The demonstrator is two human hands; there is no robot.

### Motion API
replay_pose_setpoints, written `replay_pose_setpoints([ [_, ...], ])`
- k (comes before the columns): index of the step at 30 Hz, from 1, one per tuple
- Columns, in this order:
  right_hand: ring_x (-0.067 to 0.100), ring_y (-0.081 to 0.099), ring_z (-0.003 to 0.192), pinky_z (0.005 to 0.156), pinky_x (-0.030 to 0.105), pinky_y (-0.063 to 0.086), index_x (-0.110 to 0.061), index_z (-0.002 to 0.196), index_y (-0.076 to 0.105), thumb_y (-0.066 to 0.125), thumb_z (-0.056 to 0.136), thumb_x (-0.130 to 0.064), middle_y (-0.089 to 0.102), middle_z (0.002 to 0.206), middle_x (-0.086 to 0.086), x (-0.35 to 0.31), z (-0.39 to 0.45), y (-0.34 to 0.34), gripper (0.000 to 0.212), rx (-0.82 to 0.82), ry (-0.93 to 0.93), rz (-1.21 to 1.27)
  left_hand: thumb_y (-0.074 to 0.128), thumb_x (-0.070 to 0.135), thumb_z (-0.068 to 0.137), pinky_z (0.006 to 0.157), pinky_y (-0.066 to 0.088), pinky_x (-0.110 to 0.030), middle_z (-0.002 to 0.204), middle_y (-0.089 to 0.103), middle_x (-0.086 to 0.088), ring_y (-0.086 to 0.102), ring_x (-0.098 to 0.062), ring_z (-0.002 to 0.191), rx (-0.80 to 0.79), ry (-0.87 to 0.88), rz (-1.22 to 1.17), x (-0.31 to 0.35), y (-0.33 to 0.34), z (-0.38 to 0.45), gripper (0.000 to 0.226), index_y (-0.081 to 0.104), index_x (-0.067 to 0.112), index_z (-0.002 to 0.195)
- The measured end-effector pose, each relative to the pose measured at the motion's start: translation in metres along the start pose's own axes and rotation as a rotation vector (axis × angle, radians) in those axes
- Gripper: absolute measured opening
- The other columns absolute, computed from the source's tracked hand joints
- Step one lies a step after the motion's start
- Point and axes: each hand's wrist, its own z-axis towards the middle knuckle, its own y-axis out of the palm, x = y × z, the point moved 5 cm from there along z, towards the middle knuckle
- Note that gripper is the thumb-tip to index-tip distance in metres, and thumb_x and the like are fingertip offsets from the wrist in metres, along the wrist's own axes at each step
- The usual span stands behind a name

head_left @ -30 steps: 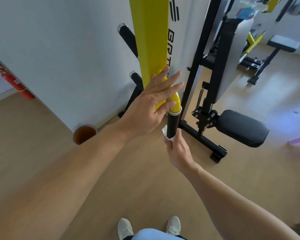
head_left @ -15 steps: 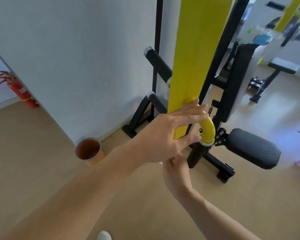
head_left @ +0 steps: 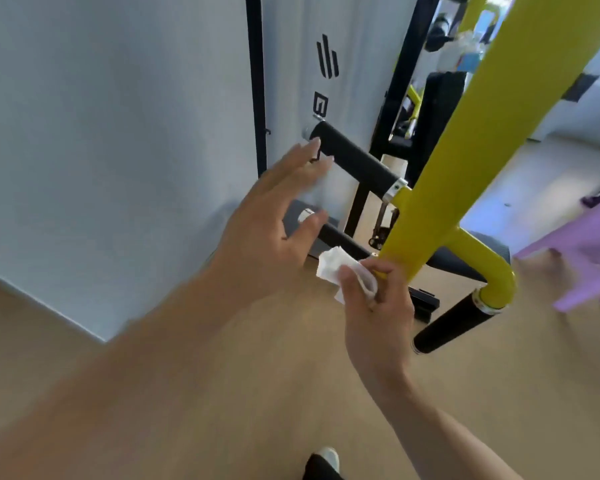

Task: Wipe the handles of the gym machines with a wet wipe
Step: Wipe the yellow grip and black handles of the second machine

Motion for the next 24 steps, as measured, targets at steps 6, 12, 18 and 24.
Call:
replay_pose_setpoints([
  [6,0.005,0.069,0.091,0.074,0.02,0.053,-0.004,0.101,0.066,0.064,0.093,-0.008,0.071,0.104,-0.003,-0.107,0.032,-0.003,0.009,0.226,-0.713,0.086,0.05,0.029,0.101,0.123,0.027,-0.049,0.166,0.026,0.006,0.01,-0.012,0.156,-0.12,0.142,0.079,-0.032,0.019,0.052,0.057,0.034,0.023,0.155],
  [12,0.031,0.056,0.125,0.106,0.04,0.045,-0.005,0.119,0.069,0.054,0.088,0.006,0.069,0.12,0.011,-0.114,0.095,0.051,0.036,0.146,-0.591,-0.621,0.061,0.016,0.1,0.122,0.031,-0.03,0.157,0.044,-0.002,0.031,-0.018,0.151,-0.043,0.26,-0.069,-0.054,0.018,0.07,0.049,0.048,0.011,0.147],
  [18,0.022,0.026,0.148,0.122,0.043,0.016,-0.013,0.156,0.023,0.047,0.096,-0.057,0.032,0.159,0.003,-0.098,0.104,0.063,0.078,-0.155,-0.29,-1.169,0.056,0.021,0.102,0.115,0.041,-0.048,0.148,0.055,0.0,0.047,-0.014,0.142,-0.053,0.249,-0.2,-0.072,0.017,0.103,0.037,0.058,0.016,0.139],
  [24,0.024,0.019,0.15,0.123,0.044,0.008,-0.012,0.157,0.018,0.008,0.099,-0.064,0.026,0.161,0.006,-0.103,0.101,0.063,0.078,-0.098,-0.084,-1.327,0.061,0.02,0.099,0.11,0.048,-0.046,0.131,0.069,0.0,0.062,-0.013,0.127,-0.167,0.237,-0.436,-0.088,0.017,0.13,0.025,0.07,0.017,0.122],
])
